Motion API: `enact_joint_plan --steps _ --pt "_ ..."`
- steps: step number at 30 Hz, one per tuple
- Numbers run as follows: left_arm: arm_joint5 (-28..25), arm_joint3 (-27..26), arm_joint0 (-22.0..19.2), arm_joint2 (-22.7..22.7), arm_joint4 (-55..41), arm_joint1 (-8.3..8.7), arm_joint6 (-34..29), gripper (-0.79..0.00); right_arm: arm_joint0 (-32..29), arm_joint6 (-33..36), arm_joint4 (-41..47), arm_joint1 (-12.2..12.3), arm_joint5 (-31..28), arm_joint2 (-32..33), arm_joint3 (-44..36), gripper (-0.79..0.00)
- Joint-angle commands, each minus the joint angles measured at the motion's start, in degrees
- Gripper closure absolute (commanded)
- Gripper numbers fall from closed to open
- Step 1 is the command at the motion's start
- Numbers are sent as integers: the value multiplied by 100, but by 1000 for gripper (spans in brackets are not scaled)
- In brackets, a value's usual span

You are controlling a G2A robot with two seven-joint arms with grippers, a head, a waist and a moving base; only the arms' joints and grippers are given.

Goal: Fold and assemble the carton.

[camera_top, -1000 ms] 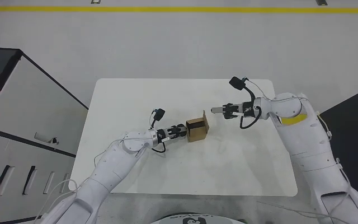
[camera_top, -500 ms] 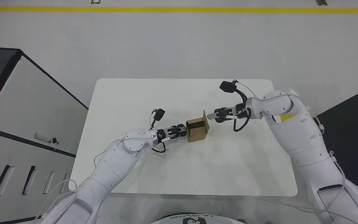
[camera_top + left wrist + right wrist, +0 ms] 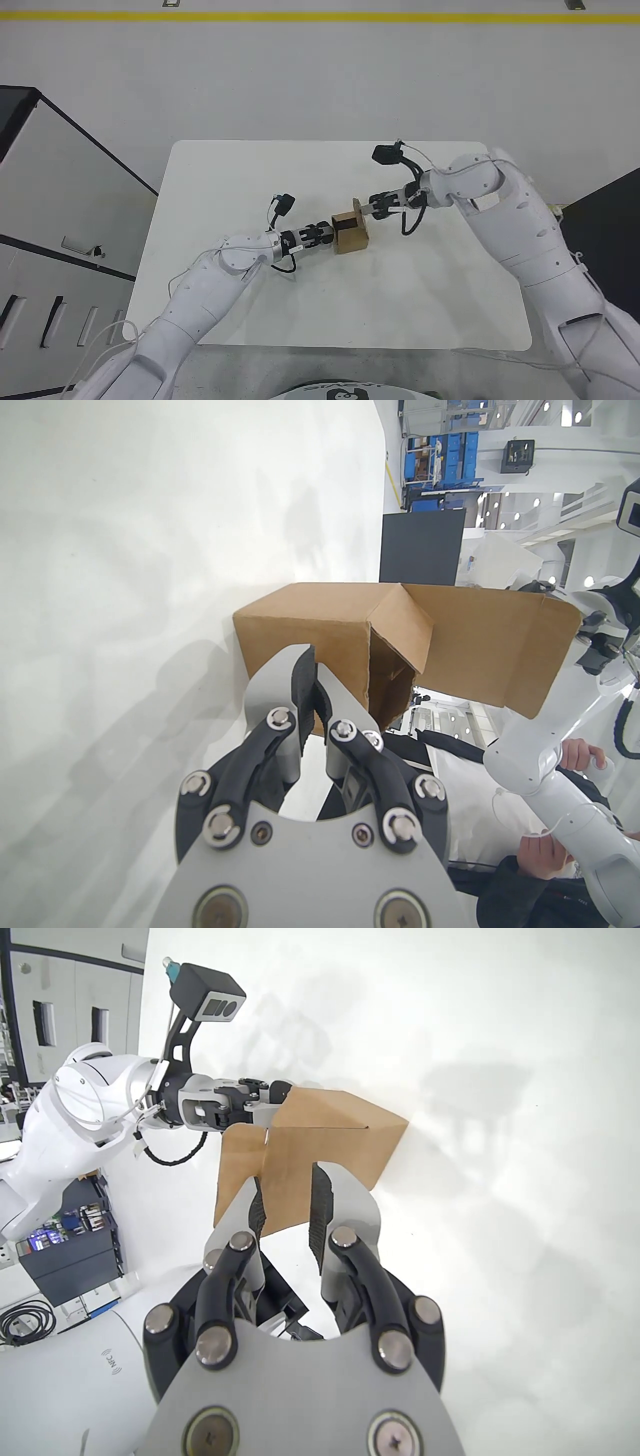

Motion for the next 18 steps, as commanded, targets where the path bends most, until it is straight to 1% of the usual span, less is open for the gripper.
enact_joint_plan --steps 1,6,18 --pt "0 0 0 0 0 0 0 0 38 0 -14 -8 44 -36 -18 -231" --pt "0 0 0 0 0 0 0 0 6 -47 96 9 180 46 0 -240" --pt "0 0 0 0 0 0 0 0 -379 -71 278 171 251 526 -143 -197"
